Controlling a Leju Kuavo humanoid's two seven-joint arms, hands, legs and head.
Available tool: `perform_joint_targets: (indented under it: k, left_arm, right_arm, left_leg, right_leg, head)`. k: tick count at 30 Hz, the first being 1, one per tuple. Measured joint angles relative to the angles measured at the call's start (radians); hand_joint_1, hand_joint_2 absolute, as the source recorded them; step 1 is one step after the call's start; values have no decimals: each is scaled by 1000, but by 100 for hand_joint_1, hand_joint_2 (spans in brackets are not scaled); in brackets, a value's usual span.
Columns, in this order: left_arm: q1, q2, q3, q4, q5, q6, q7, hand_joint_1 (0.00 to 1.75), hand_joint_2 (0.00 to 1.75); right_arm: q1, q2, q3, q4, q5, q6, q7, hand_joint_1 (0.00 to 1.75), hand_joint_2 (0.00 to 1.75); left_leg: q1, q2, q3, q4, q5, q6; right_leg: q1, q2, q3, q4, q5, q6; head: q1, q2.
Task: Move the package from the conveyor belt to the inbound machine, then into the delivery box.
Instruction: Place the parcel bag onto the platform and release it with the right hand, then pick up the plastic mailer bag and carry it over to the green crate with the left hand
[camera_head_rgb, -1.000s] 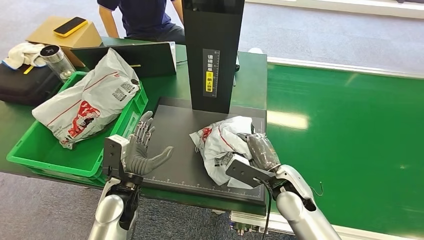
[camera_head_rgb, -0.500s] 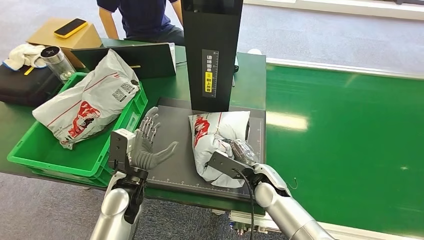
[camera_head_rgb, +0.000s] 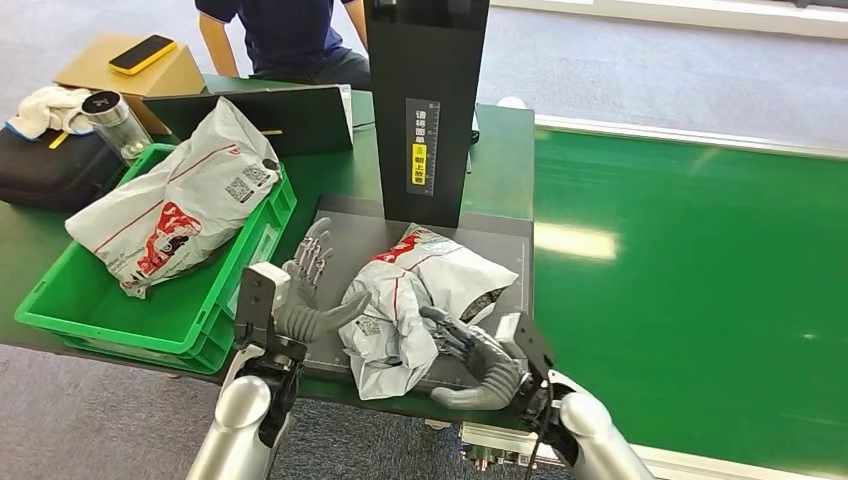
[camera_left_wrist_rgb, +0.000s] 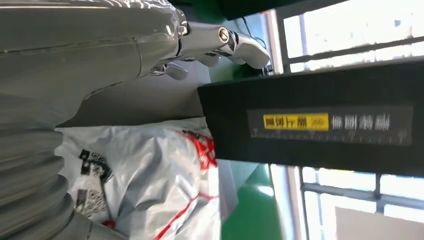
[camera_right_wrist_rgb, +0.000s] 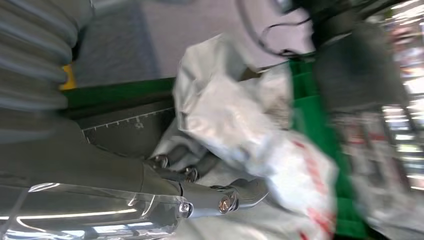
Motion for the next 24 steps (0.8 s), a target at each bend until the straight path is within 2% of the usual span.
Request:
perform_joint_targets:
  k: [3,8,13,19,20,24]
  left_arm:
    - [6,10,-37,-11,-92,-16,-6,0,175]
    - [8,21,-124,-15,-256,-64,18,0,175]
    - [-9,33,-260,11,-491,-100,122,0,175]
    - [-50,34,-367,93,-666,-7,277,0,175]
    - [-59,33,-377,111,-687,3,303,5,175]
    - [-88,23,-402,187,-739,42,368,168,175]
  right_arm:
    - [39,-17,-58,-101,-53,33,4,0,0]
    - [98,-21,-149,-225,-19,20,20,0,0]
    - [138,-12,-217,-303,34,-3,32,0,0]
    - [191,24,-286,-371,67,-9,49,0,0]
    - [199,32,-296,-382,71,-9,51,0,0]
    - [214,58,-324,-410,84,-5,59,0,0]
  left_leg:
    - [0,0,-1,0,0,0]
    - [0,0,-1,0,0,0]
    - [0,-1,-1,0,0,0]
    - [0,-2,0,0,0,0]
    - [0,-2,0,0,0,0]
    - [0,-2,0,0,0,0]
  right_leg:
    - [0,0,-1,0,0,0]
    - [0,0,-1,0,0,0]
    - [0,-1,0,0,0,0]
    - [0,-2,0,0,0,0]
    - [0,-2,0,0,0,0]
    - [0,-2,0,0,0,0]
  head:
    - [0,0]
    - [0,0]
    - [0,0]
    - [0,0]
    - [0,0]
    - [0,0]
